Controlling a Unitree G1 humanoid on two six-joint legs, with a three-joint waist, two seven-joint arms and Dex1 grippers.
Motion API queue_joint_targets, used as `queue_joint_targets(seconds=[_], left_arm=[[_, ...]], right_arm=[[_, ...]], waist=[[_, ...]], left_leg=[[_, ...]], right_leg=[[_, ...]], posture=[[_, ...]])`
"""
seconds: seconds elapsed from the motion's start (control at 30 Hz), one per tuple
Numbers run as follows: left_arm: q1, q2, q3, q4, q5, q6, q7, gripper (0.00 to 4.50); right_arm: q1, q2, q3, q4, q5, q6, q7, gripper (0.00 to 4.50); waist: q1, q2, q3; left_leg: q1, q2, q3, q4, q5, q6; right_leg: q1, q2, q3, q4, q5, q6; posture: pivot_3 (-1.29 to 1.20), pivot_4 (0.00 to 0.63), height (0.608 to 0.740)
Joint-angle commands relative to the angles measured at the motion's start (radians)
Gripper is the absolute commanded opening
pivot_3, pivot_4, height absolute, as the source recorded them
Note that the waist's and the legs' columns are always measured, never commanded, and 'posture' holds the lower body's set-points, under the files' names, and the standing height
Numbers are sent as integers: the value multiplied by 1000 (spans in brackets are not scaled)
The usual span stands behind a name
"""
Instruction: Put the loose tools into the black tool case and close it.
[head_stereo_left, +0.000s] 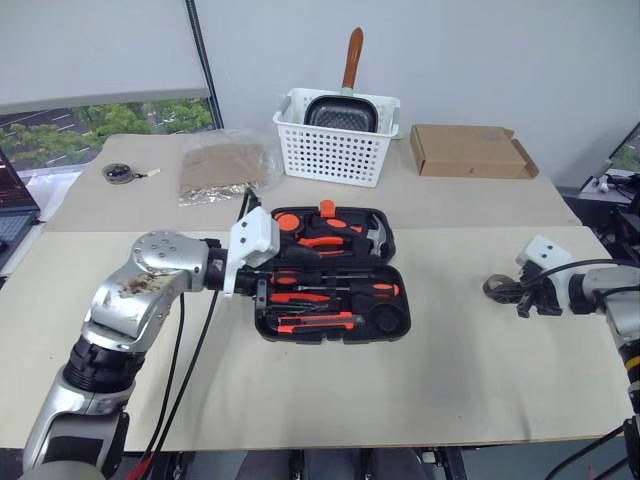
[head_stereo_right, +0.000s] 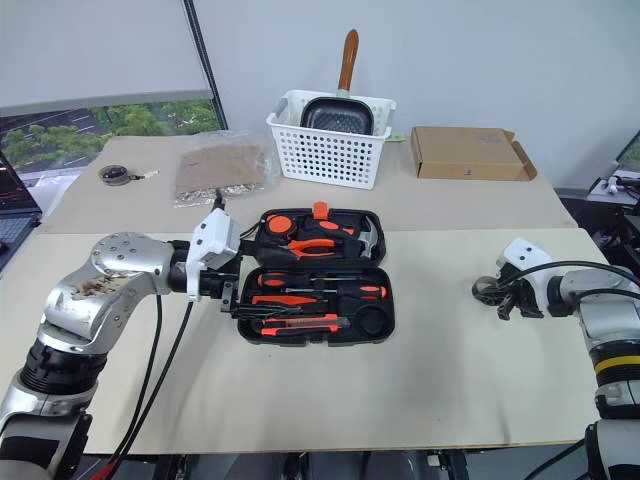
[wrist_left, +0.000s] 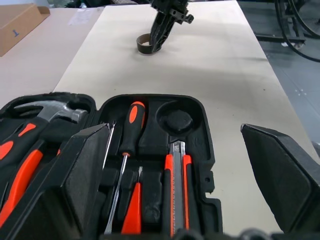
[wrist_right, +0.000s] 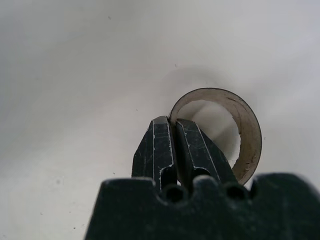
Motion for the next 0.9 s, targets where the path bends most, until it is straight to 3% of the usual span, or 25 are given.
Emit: queue_joint_targets(seconds=[0.03, 0.17, 0.3, 0.53, 0.9], left_arm=[[28, 40, 53, -38, -34, 3, -5, 4500], [63, 66, 59, -35, -31, -9, -2, 4500], [70, 68, 56, -30, -28, -19, 8, 4500], [70, 63, 50, -36, -29, -17, 20, 4500], [80, 69, 55, -50, -38, -5, 38, 4500]], right_arm=[[12, -14, -27, -275, 121, 63, 114, 100], [15, 4, 1, -559, 205, 211, 129, 100], [30, 16, 64, -718, 213, 245, 138, 100], [42, 91, 161, -759, 167, 215, 88, 100], [68, 97, 244, -724, 88, 148, 76, 100]], waist=[[-6, 1, 1], [-4, 1, 1], [6, 1, 1], [13, 1, 1], [12, 0, 1]], left_leg=[[1, 1, 0, -1, 0, 0], [1, 2, -1, -1, 0, -1], [1, 1, -2, 0, -4, -8], [-1, -1, -2, 0, -5, -7], [0, 0, -2, 0, -1, -1]], right_leg=[[0, 0, 1, 1, 0, 0], [0, 1, 0, 1, 0, -1], [0, 0, -1, 0, 0, -1], [0, 0, -1, -2, 0, 0], [1, 0, -2, -2, -1, -1]], posture=[[0, 150, 700], [0, 150, 700], [0, 150, 700], [0, 150, 700], [0, 150, 700]])
